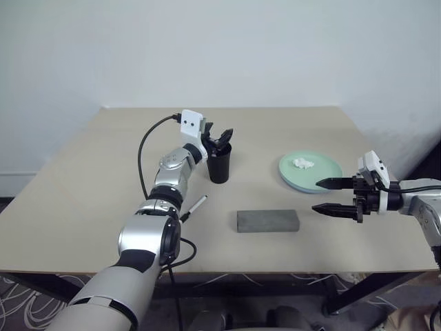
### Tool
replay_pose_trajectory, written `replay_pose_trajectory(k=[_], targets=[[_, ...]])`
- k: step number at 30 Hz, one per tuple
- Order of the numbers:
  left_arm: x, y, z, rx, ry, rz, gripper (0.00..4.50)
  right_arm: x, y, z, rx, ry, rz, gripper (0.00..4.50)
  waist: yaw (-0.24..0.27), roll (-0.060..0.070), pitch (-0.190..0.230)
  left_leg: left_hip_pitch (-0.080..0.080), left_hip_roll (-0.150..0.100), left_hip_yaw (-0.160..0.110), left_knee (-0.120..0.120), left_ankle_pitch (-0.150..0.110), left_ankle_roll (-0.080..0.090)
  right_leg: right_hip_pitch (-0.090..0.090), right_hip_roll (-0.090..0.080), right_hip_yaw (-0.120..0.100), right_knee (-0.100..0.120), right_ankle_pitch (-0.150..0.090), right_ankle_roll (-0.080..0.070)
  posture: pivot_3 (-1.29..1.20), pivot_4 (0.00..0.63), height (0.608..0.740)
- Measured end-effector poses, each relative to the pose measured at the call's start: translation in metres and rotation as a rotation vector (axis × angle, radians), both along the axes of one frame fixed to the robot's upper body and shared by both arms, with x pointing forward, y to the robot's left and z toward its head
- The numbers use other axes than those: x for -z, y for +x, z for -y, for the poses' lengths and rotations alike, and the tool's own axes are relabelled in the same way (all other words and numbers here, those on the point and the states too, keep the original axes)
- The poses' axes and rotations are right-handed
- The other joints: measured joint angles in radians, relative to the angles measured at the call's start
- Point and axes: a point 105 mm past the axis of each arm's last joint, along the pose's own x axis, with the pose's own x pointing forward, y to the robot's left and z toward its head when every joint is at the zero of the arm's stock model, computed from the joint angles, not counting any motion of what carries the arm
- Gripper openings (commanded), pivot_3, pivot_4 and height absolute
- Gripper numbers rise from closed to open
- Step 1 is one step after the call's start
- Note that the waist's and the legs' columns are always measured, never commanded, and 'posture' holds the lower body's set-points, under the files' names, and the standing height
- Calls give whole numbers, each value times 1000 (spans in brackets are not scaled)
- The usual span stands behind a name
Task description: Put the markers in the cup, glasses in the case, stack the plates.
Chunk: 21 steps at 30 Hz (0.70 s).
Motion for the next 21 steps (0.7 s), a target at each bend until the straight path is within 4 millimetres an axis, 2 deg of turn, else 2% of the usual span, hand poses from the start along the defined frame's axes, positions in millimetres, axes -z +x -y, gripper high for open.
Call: replay_pose_trajectory(k=[6, 17, 18, 19, 21], targets=[[-23, 2, -3, 18, -8, 54, 3738, 0, 0, 0, 0, 0, 0, 4500, 0, 0, 0, 0, 0, 0, 0, 0, 0, 0, 0, 0, 0, 0, 0, 0, 0, 732], [-22, 2, -3, 20, -11, 44, 3738, 0, 0, 0, 0, 0, 0, 4500, 0, 0, 0, 0, 0, 0, 0, 0, 0, 0, 0, 0, 0, 0, 0, 0, 0, 732], [-21, -1, -7, 40, -7, 39, 3738, -1, 1, -2, -7, 1, 2, 4500, 0, 0, 0, 0, 0, 0, 0, 0, 0, 0, 0, 0, 0, 0, 0, 0, 0, 732], [-24, -17, -22, 121, 35, 70, 3738, -4, 2, -8, -30, 8, 14, 4500, -19, 2, -1, 1, 4, 1, -4, 0, 0, -2, 0, 5, 1, 1, -2, 0, 0, 732], [-14, -56, -63, 234, 131, 16, 3738, -2, 1, -5, -23, 0, 1, 4500, -61, 2, -1, 4, 4, 3, -5, -3, -1, -6, 3, 10, 8, 1, -5, 0, 0, 732]])
